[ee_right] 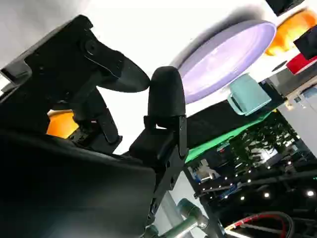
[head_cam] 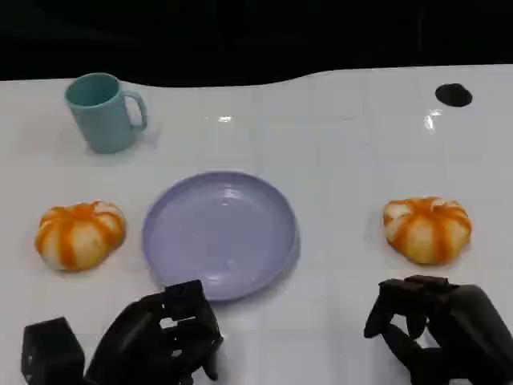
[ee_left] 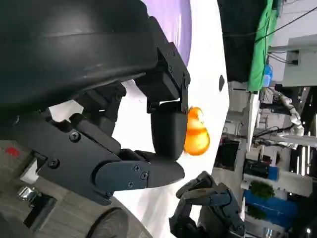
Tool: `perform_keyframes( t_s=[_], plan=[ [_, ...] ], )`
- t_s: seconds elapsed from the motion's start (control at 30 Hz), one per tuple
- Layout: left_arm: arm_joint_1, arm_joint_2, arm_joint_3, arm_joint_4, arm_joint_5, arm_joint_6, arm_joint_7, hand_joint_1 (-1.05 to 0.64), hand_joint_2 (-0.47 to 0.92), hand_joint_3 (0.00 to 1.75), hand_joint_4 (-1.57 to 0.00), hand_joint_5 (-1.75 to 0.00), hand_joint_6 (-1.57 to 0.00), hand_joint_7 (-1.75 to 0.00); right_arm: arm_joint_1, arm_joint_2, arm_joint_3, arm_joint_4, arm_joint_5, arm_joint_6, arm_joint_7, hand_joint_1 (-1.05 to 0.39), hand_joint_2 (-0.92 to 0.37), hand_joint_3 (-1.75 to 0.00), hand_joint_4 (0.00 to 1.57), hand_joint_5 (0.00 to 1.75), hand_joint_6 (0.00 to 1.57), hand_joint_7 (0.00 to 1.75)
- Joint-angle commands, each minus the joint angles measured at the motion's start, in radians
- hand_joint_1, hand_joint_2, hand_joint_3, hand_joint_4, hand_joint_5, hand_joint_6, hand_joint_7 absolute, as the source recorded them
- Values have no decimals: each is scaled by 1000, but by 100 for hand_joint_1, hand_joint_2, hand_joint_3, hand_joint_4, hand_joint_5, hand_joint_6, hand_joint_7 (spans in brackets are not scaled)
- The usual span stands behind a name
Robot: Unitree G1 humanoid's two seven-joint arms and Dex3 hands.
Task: Grasp the bread from the table and place it into the plate.
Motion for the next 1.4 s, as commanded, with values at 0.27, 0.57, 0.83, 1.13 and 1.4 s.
perform_keyframes(
  t_s=[0.27,0.57,0.83,1.13,1.4],
  plan=[
    [12,18,6,-13,2,-3,1,-55,69,59,-80,-175,-78,-140,9,-16,-3,-12,4,6,8,-22,-38,-121,86,175,83,135],
    [5,16,9,-2,-9,-3,-9,-54,69,58,-80,-175,-78,-139,4,-13,-2,-4,3,0,1,-21,-37,-122,87,175,84,136],
    [4,17,8,0,-1,-12,-2,-55,70,57,-81,-175,-79,-139,5,-15,-2,-7,6,12,13,-23,-39,-122,86,174,83,131],
    [3,19,8,0,-4,-6,-6,-54,70,57,-81,-175,-78,-139,-2,-18,-4,2,17,-6,11,-21,-39,-120,83,170,84,121],
    [-1,21,9,5,-7,-6,-11,-54,70,57,-80,-175,-78,-139,-12,-15,-27,1,14,-1,-22,-26,-58,-71,83,127,90,73]
  ],
)
